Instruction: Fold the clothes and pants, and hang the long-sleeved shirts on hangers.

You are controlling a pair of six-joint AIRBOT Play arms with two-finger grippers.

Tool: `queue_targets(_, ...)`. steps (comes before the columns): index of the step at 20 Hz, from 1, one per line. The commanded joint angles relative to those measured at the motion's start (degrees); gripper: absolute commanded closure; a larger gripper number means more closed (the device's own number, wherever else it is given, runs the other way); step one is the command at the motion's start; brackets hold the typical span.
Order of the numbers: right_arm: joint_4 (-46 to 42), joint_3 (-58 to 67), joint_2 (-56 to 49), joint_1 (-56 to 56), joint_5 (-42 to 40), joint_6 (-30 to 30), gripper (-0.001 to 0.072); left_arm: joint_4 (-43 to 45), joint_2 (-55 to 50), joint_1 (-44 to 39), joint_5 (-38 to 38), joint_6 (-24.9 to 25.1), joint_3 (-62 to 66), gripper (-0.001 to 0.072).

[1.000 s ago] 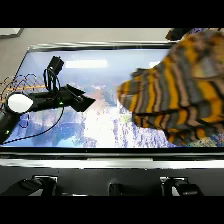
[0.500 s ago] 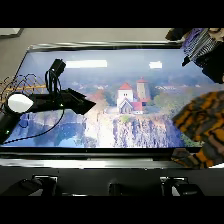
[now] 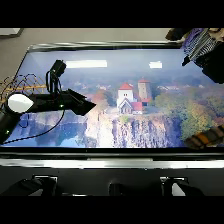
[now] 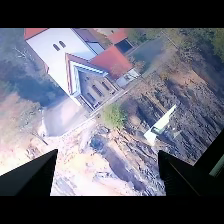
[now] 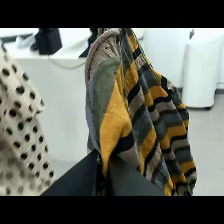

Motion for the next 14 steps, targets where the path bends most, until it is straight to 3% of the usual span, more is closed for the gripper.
queue_targets(1,0.6,5.0,-4.5,-8.2,-6.5,-1.4,0.0689,0.0,-0.1,0.0,0.0,0.0,0.0,-0.0013)
queue_targets(14,10.5,5.0,-9.8,-33.4,-22.6,6.4,0.0689,0.0,-0.3,0.0,0.0,0.0,0.0,-0.0013)
